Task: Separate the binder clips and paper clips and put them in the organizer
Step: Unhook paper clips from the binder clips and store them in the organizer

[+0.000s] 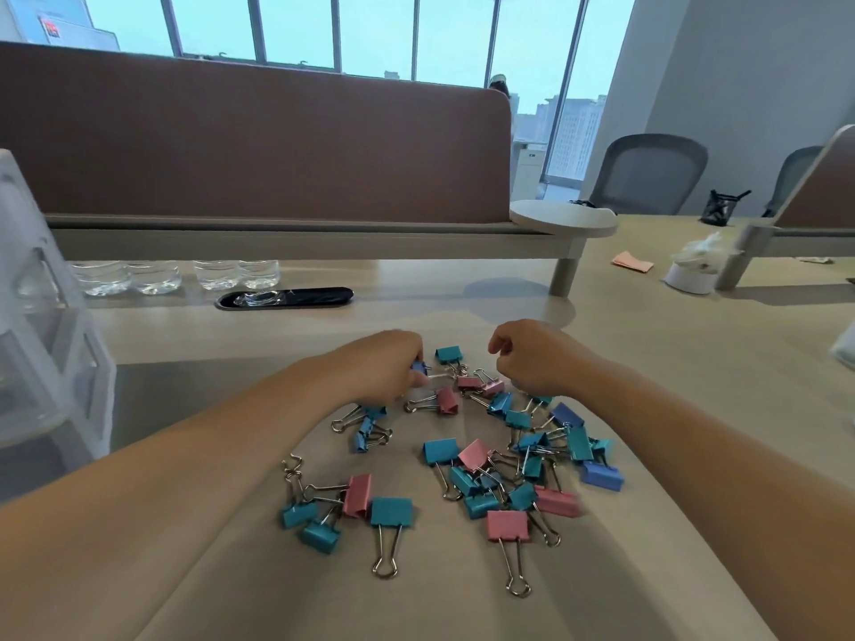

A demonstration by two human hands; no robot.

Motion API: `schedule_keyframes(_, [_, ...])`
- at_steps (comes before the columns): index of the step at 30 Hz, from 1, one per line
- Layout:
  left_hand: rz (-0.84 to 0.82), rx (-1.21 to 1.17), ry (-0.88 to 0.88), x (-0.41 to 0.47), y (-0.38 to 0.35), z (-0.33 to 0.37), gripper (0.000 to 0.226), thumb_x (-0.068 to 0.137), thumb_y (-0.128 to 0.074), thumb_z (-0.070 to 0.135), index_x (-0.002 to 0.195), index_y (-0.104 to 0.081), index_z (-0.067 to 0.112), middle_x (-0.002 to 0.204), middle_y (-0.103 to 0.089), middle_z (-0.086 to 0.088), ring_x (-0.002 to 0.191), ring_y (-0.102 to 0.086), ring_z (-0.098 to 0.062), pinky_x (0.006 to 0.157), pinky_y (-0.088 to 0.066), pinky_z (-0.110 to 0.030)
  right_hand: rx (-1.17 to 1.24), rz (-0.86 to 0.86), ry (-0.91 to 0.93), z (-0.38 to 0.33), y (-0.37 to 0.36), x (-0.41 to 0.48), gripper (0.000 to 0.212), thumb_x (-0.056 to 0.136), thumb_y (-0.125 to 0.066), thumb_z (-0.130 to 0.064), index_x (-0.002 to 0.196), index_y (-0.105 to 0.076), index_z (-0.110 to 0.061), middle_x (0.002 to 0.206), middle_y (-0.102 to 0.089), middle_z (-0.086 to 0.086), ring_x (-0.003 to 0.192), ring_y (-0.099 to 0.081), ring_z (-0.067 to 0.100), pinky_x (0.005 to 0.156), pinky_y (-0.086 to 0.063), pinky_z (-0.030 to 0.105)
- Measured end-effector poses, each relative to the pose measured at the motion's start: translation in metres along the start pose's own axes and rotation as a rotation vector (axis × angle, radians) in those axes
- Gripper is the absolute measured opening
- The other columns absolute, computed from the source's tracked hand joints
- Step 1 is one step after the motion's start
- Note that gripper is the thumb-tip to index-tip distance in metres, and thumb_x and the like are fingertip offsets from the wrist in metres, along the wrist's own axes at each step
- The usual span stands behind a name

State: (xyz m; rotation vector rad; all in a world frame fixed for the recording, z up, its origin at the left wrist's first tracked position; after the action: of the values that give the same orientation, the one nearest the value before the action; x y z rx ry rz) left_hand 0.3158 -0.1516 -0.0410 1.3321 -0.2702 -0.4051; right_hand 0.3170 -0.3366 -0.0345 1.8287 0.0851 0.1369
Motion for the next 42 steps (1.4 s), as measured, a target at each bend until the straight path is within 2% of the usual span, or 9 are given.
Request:
schedule_keyframes(9, [0.048,-0.163,0.022,-0.015,0.013,0.016,0.028,0.104,-0.040,0.032,0.120,-0.055,0.015,0.116,-0.059,-0.003,0.096,-0.055,-0.017,0.081,-0.044,-0.032,-0.029,-0.022,-0.069,0.020,0.014,-0.031,0.023,0.094,-0.057,-0.014,0.116,-0.065,-0.014,0.107,-0.063,0.001,0.093,-0.059,0.017,0.077,-0.047,0.023])
schedule_keyframes(15, [-0.012,-0.249,-0.025,-0.025,0.003,0.052,0.021,0.102,-0.046,0.030,0.117,-0.054,0.016,0.096,-0.059,0.009,0.087,-0.061,-0.008,0.084,-0.051,-0.036,-0.237,-0.222,-0.206,0.039,0.011,-0.053,0.042,0.093,-0.061,-0.043,0.071,-0.059,-0.008,0.073,-0.056,0.001,0.071,-0.053,0.018,0.059,-0.042,0.027])
schedule_keyframes(18, [-0.033,-0.240,-0.053,-0.026,-0.003,0.067,0.023,0.101,-0.048,0.028,0.120,-0.051,0.016,0.103,-0.061,0.001,0.091,-0.062,-0.014,0.086,-0.052,-0.039,-0.254,-0.251,-0.240,0.039,0.006,-0.055,0.050,0.091,-0.063,-0.050,0.063,-0.050,-0.010,0.066,-0.049,0.000,0.066,-0.047,0.017,0.059,-0.041,0.026])
schedule_keyframes(22, [-0.032,-0.189,-0.093,-0.027,-0.004,0.080,0.027,0.103,-0.043,0.028,0.126,-0.051,0.016,0.110,-0.061,-0.004,0.094,-0.058,-0.019,0.084,-0.049,-0.038,-0.242,-0.258,-0.231,0.036,0.007,-0.054,0.039,0.092,-0.065,-0.038,0.066,-0.048,-0.015,0.069,-0.049,0.000,0.075,-0.050,0.021,0.056,-0.041,0.025])
schedule_keyframes(30, [-0.049,-0.167,-0.103,-0.025,-0.013,0.091,0.023,0.103,-0.042,0.029,0.121,-0.051,0.020,0.110,-0.060,-0.003,0.092,-0.058,-0.017,0.084,-0.051,-0.040,-0.120,-0.106,-0.178,0.039,0.001,-0.057,0.028,0.089,-0.070,-0.030,0.078,-0.065,-0.005,0.070,-0.060,0.005,0.064,-0.055,0.019,0.053,-0.044,0.028])
schedule_keyframes(32, [-0.057,-0.165,-0.104,-0.026,-0.014,0.093,0.024,0.103,-0.041,0.030,0.122,-0.051,0.019,0.109,-0.060,-0.002,0.092,-0.058,-0.017,0.085,-0.051,-0.040,-0.107,-0.114,-0.163,0.038,0.006,-0.061,0.024,0.090,-0.068,-0.030,0.081,-0.065,-0.008,0.078,-0.063,0.005,0.067,-0.056,0.018,0.056,-0.047,0.029])
schedule_keyframes(34, [-0.056,-0.161,-0.102,-0.027,-0.014,0.094,0.024,0.103,-0.041,0.030,0.122,-0.051,0.019,0.110,-0.060,-0.002,0.091,-0.058,-0.017,0.084,-0.052,-0.039,-0.107,-0.157,-0.101,0.032,0.011,-0.065,0.023,0.092,-0.067,-0.029,0.104,-0.068,-0.010,0.096,-0.062,0.002,0.084,-0.058,0.020,0.064,-0.048,0.028])
schedule_keyframes(36, [-0.055,-0.164,-0.097,-0.028,-0.014,0.093,0.024,0.103,-0.041,0.030,0.122,-0.051,0.019,0.110,-0.060,-0.001,0.090,-0.058,-0.015,0.083,-0.052,-0.037,-0.084,-0.199,-0.033,0.027,0.013,-0.069,0.027,0.092,-0.066,-0.026,0.117,-0.066,-0.016,0.104,-0.054,-0.001,0.092,-0.051,0.018,0.063,-0.040,0.023])
schedule_keyframes(42, [-0.057,-0.163,-0.091,-0.027,-0.014,0.094,0.024,0.103,-0.042,0.029,0.122,-0.052,0.019,0.112,-0.060,-0.001,0.093,-0.058,-0.015,0.085,-0.052,-0.037,-0.145,-0.282,0.002,0.026,0.011,-0.071,0.032,0.087,-0.072,-0.025,0.117,-0.067,-0.014,0.119,-0.058,0.003,0.095,-0.046,0.015,0.075,-0.035,0.026])
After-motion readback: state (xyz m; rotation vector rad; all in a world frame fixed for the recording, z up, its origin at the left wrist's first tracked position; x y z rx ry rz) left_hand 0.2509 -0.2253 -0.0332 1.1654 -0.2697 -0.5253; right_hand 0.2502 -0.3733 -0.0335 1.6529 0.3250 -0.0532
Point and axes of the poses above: each hand's wrist, its own x-axis towards the middle knuckle, its own y-axis out of the back of the hand, z = x × y, the point moved 5 cm from there along x, towards the middle knuckle
